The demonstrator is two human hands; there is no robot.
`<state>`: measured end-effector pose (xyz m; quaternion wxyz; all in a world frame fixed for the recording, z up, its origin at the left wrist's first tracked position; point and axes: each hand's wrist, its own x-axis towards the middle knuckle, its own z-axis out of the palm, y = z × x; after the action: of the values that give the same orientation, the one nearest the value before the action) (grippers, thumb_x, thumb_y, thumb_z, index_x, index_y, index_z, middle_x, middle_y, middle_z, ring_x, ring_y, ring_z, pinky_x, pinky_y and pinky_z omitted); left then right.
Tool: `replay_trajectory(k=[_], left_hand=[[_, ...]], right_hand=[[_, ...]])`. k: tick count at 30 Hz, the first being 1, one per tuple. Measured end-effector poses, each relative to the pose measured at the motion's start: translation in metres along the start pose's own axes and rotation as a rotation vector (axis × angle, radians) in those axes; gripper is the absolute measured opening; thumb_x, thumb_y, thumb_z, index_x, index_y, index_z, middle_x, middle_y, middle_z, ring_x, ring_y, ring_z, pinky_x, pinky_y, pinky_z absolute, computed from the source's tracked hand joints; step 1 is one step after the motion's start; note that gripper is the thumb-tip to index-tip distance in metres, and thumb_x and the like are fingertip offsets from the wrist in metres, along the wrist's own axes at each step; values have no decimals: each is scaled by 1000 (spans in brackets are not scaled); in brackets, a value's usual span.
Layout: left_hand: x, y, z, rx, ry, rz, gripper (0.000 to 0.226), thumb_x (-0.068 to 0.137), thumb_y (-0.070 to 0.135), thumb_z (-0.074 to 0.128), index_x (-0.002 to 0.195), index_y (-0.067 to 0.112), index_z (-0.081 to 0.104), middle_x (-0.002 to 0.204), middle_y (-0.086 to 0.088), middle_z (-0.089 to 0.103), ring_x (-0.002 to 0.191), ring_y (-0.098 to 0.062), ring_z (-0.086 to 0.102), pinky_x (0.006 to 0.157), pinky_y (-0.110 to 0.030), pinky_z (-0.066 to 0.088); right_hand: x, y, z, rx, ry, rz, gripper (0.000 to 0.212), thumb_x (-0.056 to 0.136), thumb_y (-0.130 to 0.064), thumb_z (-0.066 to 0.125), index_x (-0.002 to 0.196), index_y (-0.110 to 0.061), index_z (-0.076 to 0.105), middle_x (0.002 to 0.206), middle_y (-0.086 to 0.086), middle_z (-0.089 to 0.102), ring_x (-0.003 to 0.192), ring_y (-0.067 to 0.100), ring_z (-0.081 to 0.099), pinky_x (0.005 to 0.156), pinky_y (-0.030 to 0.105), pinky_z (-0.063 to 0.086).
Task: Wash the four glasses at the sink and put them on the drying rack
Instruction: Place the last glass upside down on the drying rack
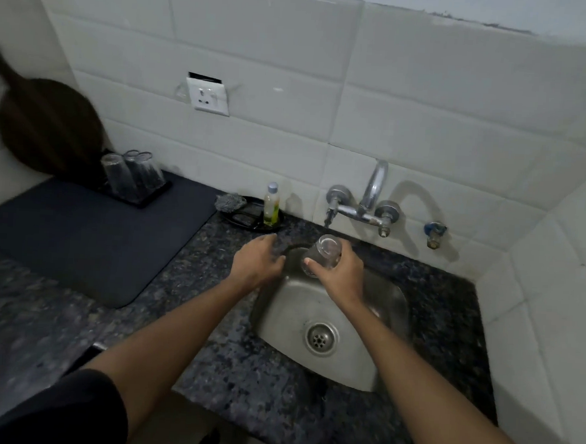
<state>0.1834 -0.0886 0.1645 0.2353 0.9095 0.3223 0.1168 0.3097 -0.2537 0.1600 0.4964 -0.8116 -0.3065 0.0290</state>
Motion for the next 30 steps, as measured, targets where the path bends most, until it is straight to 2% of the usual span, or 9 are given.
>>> replay_trajectory(k=[3,6,9,14,20,25,30], left_hand=[[-4,-41,-24,56,36,-79,70,92,46,62,152,13,45,150,-8,54,133,-28,55,103,-42,48],[0,-88,-48,91,68,-162,69,94,46,61,152,13,45,150,-9,54,132,-28,56,101,-42,51],[9,-137,-68,101,105,-239,68,95,44,61,153,13,44,152,-8,52,135,-28,53,104,-44,49],[34,-228,-79,75,131,-353,71,94,44,63,153,12,42,158,-10,45,146,-27,42,113,-45,42],[90,-336,-81,128,57,-390,81,89,51,61,152,5,39,158,-22,39,148,-37,34,116,-50,39],[117,-403,-83,231,-25,-433,94,92,67,46,160,6,23,166,-22,20,155,-37,16,125,-51,19],[126,-460,-81,300,-123,-448,100,94,78,21,163,8,2,171,-18,-2,158,-33,-5,127,-51,2]], right_hand=[[16,-18,41,50,-86,-57,52,70,-35,96,109,-27,64,100,-12,68,89,-1,65,77,15,52],[36,-40,96,93,-123,-76,53,71,-37,95,111,-23,65,106,-3,66,94,10,63,81,28,55],[57,-69,159,126,-178,-105,58,70,-40,94,115,-19,64,109,-1,63,99,14,61,86,36,56],[99,-122,275,145,-324,-168,59,69,-37,95,115,-18,65,113,4,63,102,18,62,88,34,55],[155,-172,412,131,-427,-143,59,68,-31,97,115,-15,64,113,6,64,102,17,60,85,24,47],[189,-186,495,78,-432,-132,58,64,-28,98,108,-14,63,108,4,65,103,21,62,89,39,54],[205,-183,545,41,-455,-133,58,63,-32,97,109,-20,63,109,-1,66,104,20,63,89,45,56]])
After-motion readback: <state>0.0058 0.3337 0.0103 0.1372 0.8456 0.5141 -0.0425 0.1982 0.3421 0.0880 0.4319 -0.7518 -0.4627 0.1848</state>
